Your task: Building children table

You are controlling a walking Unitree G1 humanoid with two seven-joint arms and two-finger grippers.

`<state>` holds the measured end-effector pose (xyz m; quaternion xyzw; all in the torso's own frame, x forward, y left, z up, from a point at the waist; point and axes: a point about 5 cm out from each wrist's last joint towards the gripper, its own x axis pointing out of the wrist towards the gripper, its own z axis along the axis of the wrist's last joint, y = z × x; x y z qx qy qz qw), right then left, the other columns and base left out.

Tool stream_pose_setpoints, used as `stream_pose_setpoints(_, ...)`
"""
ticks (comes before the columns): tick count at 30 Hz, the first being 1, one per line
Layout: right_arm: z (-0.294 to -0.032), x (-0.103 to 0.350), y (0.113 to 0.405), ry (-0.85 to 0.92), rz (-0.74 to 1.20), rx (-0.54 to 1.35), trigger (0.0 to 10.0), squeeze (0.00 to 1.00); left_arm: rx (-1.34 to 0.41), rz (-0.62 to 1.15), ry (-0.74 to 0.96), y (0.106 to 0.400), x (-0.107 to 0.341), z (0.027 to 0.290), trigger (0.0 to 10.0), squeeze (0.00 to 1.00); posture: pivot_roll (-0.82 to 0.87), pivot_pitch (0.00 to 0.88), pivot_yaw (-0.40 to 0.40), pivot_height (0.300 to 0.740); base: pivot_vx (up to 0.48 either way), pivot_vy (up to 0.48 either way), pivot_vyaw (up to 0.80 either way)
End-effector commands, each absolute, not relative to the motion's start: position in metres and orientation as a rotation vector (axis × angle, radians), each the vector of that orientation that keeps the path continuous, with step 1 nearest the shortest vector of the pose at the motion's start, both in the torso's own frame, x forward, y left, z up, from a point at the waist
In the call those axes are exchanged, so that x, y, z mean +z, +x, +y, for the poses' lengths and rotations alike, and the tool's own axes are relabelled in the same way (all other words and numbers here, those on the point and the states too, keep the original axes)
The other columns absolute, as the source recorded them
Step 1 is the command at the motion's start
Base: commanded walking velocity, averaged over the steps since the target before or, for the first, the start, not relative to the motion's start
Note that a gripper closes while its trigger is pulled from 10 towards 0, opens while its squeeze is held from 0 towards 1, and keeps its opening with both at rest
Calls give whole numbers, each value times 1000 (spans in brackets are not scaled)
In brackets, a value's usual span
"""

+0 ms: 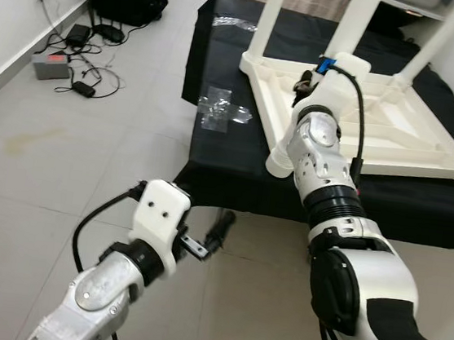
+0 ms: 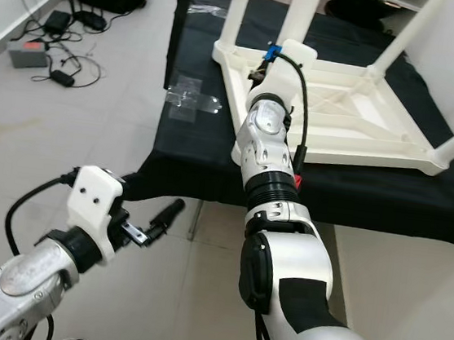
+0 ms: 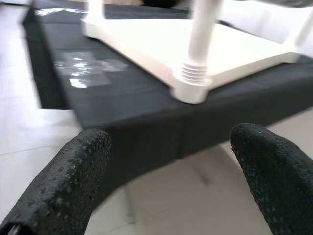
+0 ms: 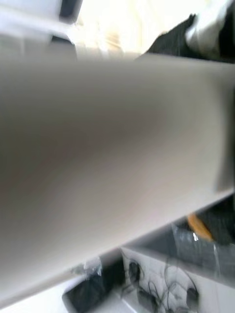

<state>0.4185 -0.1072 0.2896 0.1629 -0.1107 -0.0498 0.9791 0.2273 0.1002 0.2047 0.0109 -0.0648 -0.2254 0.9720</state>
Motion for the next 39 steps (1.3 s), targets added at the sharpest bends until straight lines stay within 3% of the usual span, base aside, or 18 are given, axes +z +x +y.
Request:
stream_pose_setpoints(1,-98,273,418,420,-156,-48,10000,1000,-444,-131,18,230,203,101,10000,0,133,190,-152,740,0,0,0)
stream_pose_setpoints(12,-90,276,416,411,-214,61,10000,1000,-493,-148,32,235,206,94,10000,0,121,192,-139,740,0,0,0)
stream_pose_setpoints(13,-92,277,416,394,-219,46,10000,0,-492,-151,29,234,207,94,10000,0,120,193,-139,740,0,0,0)
stream_pose_setpoints(14,-92,277,416,394,-219,46,10000,0,-492,-151,29,234,207,94,10000,0,120,193,-139,740,0,0,0)
stream_pose_setpoints(15,-95,278,417,371,-224,32,7529,0,-493,-153,27,233,207,93,10000,0,119,192,-138,740,0,0,0)
stream_pose_setpoints(16,-95,278,417,371,-224,32,7529,0,-493,-153,27,233,207,93,10000,0,119,192,-138,740,0,0,0)
stream_pose_setpoints(17,-97,278,417,361,-220,16,0,0,-492,-154,27,233,207,93,10000,0,119,192,-140,740,0,0,0)
stream_pose_setpoints(29,-115,278,418,256,-254,-84,0,0,-486,-164,34,235,209,95,10000,0,121,190,-141,740,0,0,0)
stream_pose_setpoints(39,-109,296,417,214,-343,-45,0,0,-490,-165,36,235,209,93,10000,0,122,186,-142,740,0,0,0)
